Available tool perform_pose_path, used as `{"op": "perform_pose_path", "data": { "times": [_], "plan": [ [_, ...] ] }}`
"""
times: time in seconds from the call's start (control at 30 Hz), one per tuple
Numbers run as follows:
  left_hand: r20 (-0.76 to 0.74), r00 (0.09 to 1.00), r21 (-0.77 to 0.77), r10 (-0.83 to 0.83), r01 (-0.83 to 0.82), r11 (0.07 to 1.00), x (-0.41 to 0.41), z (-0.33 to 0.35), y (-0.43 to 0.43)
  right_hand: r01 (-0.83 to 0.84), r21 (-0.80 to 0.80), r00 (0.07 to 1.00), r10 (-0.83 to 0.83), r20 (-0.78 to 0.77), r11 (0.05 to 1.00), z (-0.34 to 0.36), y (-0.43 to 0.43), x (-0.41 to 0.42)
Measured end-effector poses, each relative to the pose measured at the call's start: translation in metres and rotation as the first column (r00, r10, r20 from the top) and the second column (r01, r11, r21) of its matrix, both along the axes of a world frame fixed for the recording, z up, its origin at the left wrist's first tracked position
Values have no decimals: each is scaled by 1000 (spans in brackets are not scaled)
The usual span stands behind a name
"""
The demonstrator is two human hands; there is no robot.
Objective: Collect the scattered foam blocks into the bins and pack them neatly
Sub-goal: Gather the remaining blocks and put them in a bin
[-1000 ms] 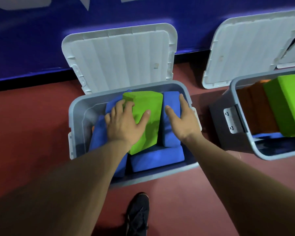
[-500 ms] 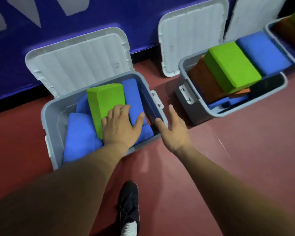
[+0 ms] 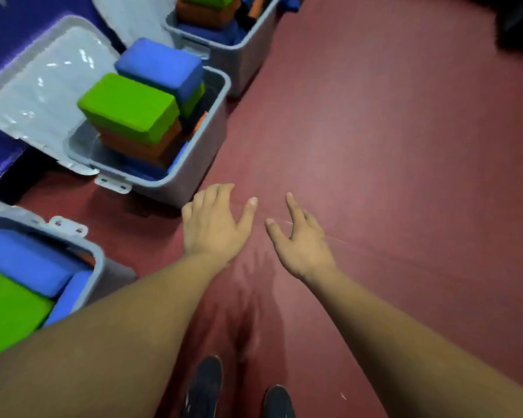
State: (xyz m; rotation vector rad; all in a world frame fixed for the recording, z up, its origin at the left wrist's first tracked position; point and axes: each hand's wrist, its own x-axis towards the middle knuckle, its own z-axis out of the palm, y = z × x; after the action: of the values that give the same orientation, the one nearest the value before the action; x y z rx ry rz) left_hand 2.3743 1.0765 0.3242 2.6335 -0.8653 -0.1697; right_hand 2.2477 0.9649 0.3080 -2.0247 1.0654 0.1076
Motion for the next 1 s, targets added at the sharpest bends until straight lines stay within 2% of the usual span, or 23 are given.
{"op": "perform_pose_path", "data": {
  "times": [0.1,0.23,0.33,0.47,0.57,0.67,1.0],
  "plan": [
    [-26,978,16,-206,206,978,-62,-4,-66,189,-15,982,-189,-22,982,-3,-37,-78],
    [-72,887,49,-456,460,887,-160,-10,-128,426,-15,903,-426,-51,905,-2,-63,-189],
    [-103,778,61,-620,627,776,-240,-8,-155,600,-35,795,-601,-81,799,3,-67,-277],
    [-71,571,95,-818,820,564,-344,3,-183,803,-75,582,-805,-116,591,14,-59,-389],
    [-63,445,109,-894,893,437,-426,15,-205,887,-184,403,-904,-140,424,23,-53,-466],
    [-66,344,104,-937,936,337,-510,23,-217,940,-218,238,-962,-137,263,28,-43,-541],
    [-3,44,137,-999,990,43,-769,37,-247,967,-254,-69,-989,-134,-33,39,-10,-784]
  ]
}}
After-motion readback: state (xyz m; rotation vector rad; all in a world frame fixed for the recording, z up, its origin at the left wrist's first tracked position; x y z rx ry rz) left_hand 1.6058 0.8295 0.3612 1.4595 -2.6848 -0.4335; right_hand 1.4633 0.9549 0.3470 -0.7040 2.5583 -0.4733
